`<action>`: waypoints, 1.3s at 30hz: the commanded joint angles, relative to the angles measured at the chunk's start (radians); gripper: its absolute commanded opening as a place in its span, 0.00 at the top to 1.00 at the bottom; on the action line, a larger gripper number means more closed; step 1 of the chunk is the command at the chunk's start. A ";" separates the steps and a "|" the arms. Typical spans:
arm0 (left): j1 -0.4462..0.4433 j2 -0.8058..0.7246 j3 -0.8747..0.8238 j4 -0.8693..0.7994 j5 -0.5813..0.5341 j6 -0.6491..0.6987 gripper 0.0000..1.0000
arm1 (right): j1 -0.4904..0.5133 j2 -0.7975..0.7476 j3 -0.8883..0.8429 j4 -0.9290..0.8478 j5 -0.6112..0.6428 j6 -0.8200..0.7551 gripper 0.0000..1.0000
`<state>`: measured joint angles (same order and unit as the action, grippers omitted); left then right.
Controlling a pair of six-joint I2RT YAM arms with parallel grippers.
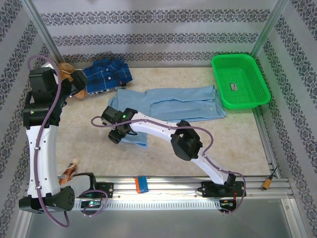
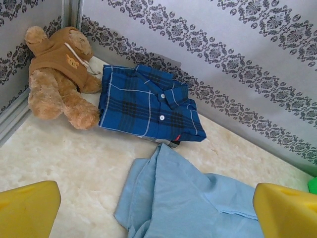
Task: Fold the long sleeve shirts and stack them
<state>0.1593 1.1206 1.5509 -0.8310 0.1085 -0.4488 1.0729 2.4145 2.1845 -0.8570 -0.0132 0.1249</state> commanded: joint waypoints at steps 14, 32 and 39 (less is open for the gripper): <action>0.009 -0.021 -0.029 -0.018 0.027 0.023 0.00 | 0.023 0.106 0.122 -0.091 0.193 -0.028 0.60; 0.009 -0.049 -0.096 0.018 0.031 -0.004 0.00 | 0.009 -0.043 0.098 -0.025 0.077 -0.009 1.00; 0.009 -0.055 -0.120 0.036 0.033 -0.031 0.00 | -0.075 -0.140 0.074 0.041 -0.034 0.073 1.00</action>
<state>0.1593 1.0805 1.4406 -0.8261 0.1276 -0.4568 1.0527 2.3566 2.2677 -0.8639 0.0231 0.1410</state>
